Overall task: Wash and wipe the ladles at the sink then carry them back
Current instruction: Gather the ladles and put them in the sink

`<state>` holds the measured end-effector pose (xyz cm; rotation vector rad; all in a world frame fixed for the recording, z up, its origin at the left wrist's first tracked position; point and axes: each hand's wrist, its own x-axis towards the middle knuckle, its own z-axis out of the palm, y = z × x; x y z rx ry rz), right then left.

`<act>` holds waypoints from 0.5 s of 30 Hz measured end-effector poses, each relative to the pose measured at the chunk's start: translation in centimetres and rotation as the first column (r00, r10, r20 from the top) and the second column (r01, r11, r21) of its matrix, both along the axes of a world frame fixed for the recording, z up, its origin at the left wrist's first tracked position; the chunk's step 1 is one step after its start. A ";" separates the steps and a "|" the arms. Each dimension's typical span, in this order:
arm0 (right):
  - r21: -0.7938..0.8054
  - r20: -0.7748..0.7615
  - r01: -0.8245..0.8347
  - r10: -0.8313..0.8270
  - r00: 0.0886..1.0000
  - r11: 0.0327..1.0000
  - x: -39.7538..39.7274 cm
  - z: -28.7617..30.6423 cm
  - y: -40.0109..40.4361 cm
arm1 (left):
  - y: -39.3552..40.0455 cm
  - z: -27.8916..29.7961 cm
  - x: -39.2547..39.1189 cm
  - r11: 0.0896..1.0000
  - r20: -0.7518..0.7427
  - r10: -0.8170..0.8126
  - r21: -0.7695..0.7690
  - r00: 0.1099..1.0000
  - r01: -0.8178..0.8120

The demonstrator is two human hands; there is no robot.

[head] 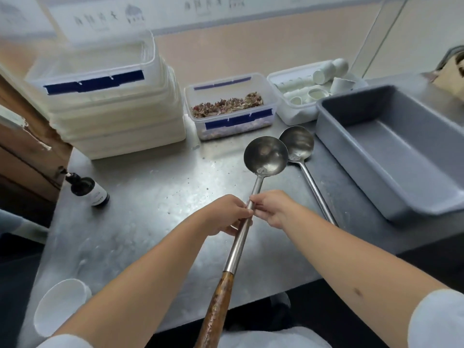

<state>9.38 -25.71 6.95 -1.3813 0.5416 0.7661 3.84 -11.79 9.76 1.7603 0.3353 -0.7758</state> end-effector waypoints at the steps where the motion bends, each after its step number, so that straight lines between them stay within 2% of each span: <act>1: 0.000 0.011 0.030 -0.030 0.999 1.000 -0.6 0.4 -0.4 | -0.2 0.4 -0.2 1.000 0.005 -0.028 -0.001 1.000 0.028; 9: 0.007 0.107 0.300 -0.299 0.948 0.954 -4.9 3.8 -6.5 | -5.3 3.6 -0.7 0.966 0.030 -0.254 -0.049 0.967 0.255; 15: 0.038 0.132 0.475 -0.476 0.870 0.879 -9.1 5.4 -12.8 | -11.4 4.9 -1.6 0.885 0.055 -0.462 -0.038 0.885 0.464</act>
